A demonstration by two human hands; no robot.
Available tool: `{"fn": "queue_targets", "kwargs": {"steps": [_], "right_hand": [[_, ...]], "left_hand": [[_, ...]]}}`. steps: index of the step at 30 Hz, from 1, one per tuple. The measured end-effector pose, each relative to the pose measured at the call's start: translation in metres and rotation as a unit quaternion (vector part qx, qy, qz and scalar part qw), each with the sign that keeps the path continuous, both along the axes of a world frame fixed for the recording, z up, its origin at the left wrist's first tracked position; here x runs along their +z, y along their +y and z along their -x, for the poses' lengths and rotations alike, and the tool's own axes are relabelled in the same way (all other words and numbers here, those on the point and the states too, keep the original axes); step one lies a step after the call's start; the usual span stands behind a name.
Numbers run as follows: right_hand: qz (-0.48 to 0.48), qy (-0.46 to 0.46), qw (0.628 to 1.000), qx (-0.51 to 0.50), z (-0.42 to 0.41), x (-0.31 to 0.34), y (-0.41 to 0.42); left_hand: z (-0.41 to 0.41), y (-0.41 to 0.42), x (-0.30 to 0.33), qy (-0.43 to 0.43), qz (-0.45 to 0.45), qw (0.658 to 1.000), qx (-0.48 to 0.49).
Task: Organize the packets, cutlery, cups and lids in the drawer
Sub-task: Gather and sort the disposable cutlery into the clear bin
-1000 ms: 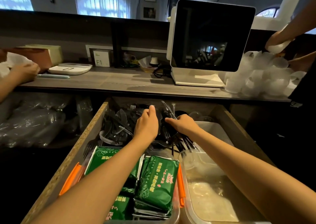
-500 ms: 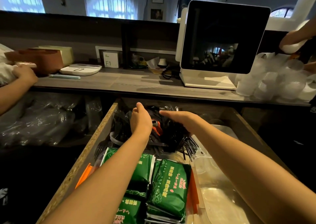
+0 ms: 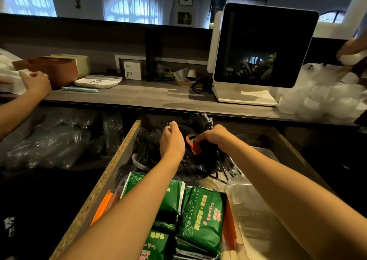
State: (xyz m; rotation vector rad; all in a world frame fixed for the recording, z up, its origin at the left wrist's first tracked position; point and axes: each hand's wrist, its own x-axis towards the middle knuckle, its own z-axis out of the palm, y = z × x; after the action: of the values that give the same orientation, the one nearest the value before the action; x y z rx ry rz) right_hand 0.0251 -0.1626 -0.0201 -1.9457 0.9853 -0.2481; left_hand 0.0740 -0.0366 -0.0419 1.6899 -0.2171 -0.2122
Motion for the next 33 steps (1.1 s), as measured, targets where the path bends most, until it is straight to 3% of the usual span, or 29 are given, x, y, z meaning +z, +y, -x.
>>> {"fn": "queue_targets", "kwargs": {"steps": [5, 12, 22, 29, 33], "right_hand": [[-0.039, 0.013, 0.999, 0.021, 0.008, 0.017, -0.007], [-0.166, -0.007, 0.985, 0.037, 0.025, 0.020, -0.015], [-0.209, -0.100, 0.973, -0.006, 0.064, 0.004, -0.027], [-0.336, -0.124, 0.932, 0.050, 0.072, -0.008, -0.016], [-0.350, -0.128, 0.927, 0.045, 0.067, -0.018, -0.010]], "left_hand": [[0.002, 0.001, -0.001, -0.011, -0.009, 1.000, -0.010], [0.007, 0.001, 0.003, -0.054, -0.069, 0.995, -0.039], [0.018, -0.003, -0.001, -0.197, -0.141, 0.966, -0.094], [0.028, -0.003, -0.002, -0.167, -0.152, 0.961, -0.160], [0.033, -0.003, -0.002, -0.111, -0.151, 0.968, -0.169]]}}
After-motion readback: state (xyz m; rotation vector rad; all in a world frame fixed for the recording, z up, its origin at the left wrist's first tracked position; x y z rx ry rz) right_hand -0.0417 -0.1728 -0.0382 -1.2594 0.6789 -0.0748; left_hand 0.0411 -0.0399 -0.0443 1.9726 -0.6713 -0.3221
